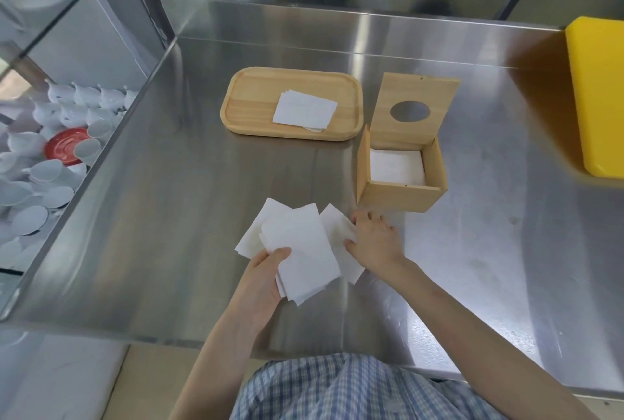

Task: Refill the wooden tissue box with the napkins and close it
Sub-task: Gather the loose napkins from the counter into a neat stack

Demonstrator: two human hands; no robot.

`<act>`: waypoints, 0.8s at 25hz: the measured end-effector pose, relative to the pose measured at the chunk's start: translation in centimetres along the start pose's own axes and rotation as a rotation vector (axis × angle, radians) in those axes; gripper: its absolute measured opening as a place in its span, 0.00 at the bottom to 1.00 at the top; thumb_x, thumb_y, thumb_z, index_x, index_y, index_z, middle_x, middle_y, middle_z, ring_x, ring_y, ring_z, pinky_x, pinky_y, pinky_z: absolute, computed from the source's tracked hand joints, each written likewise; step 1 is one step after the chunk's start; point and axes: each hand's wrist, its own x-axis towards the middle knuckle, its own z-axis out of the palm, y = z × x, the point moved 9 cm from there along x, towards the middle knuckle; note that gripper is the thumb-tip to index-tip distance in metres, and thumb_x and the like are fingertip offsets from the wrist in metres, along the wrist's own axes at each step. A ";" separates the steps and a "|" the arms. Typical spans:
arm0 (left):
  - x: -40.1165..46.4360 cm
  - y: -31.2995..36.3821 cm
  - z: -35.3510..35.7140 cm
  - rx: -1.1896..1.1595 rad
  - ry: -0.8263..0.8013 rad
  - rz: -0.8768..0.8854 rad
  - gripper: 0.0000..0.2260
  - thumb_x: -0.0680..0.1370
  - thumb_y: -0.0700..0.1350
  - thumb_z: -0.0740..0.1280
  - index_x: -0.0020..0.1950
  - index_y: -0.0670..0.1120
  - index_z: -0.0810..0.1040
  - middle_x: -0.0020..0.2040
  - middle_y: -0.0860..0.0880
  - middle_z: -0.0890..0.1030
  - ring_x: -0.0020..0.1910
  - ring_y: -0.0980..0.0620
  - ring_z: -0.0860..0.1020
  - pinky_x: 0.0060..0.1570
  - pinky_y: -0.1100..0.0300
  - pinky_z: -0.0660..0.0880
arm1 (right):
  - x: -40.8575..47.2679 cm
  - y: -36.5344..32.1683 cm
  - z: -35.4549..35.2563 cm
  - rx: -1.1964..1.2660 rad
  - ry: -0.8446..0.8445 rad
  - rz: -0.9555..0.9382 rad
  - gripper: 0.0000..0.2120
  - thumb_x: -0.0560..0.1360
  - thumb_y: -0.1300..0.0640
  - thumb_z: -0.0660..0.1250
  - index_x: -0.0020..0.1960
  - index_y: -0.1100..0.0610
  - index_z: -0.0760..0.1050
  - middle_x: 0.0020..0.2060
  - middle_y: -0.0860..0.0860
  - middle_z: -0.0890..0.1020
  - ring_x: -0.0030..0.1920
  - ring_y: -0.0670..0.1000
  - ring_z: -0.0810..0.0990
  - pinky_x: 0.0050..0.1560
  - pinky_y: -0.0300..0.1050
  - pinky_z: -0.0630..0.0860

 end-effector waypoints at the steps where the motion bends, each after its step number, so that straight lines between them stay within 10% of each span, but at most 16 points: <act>1: 0.0 -0.1 -0.3 -0.004 0.005 0.000 0.09 0.78 0.37 0.58 0.50 0.43 0.77 0.42 0.49 0.84 0.40 0.51 0.83 0.34 0.60 0.79 | 0.0 0.1 0.0 0.036 -0.008 0.002 0.19 0.76 0.56 0.62 0.65 0.61 0.66 0.63 0.59 0.70 0.64 0.60 0.69 0.60 0.50 0.70; 12: -0.4 -0.3 -1.2 -0.098 0.048 0.040 0.08 0.79 0.38 0.58 0.49 0.44 0.77 0.42 0.51 0.85 0.40 0.53 0.83 0.36 0.60 0.80 | -2.7 -1.1 -6.1 0.583 -0.043 -0.083 0.04 0.76 0.60 0.62 0.43 0.54 0.71 0.40 0.50 0.77 0.41 0.50 0.74 0.34 0.37 0.67; 17: 0.6 -0.8 -1.0 -0.178 0.062 -0.008 0.13 0.79 0.41 0.57 0.61 0.41 0.73 0.42 0.47 0.84 0.41 0.51 0.82 0.40 0.57 0.80 | -5.4 -5.7 -8.9 1.216 -0.205 -0.251 0.06 0.76 0.63 0.65 0.49 0.54 0.76 0.42 0.47 0.81 0.42 0.45 0.79 0.44 0.35 0.75; 20: 0.3 0.1 -0.4 -0.140 0.052 0.026 0.16 0.76 0.46 0.62 0.60 0.40 0.74 0.52 0.41 0.80 0.49 0.45 0.81 0.49 0.47 0.78 | -5.3 -6.7 -5.1 1.181 -0.309 -0.205 0.07 0.75 0.63 0.66 0.44 0.52 0.75 0.45 0.51 0.81 0.43 0.48 0.79 0.42 0.37 0.75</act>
